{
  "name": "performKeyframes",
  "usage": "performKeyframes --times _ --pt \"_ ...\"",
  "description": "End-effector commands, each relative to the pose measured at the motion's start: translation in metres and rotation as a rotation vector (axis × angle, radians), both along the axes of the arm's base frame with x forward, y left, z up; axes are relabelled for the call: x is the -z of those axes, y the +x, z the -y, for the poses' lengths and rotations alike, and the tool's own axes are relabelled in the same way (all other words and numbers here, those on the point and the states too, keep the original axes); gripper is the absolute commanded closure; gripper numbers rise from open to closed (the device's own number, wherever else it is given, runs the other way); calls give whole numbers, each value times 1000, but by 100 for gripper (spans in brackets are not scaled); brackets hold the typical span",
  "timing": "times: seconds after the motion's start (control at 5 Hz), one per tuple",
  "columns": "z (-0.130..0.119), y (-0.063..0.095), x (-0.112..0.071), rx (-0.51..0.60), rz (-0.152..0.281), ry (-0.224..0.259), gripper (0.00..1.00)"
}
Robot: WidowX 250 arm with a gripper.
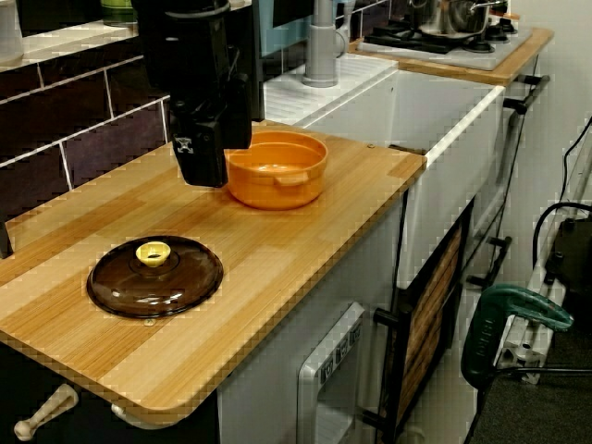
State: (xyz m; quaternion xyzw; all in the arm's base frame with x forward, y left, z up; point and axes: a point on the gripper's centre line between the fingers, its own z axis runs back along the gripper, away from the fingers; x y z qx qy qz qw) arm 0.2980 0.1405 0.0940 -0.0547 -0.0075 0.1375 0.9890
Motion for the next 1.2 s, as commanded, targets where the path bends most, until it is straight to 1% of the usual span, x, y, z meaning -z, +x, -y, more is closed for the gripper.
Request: performKeyframes --times 0.0,0.2,0.6,0.8,1.0 --pt "-34 -8 -10 66 33 95 0" --pt "-44 -6 -2 99 47 138 0" --pt "-57 -2 12 118 54 206 0" --pt "-61 1 23 133 30 233 0" --pt "-62 0 35 156 8 253 0"
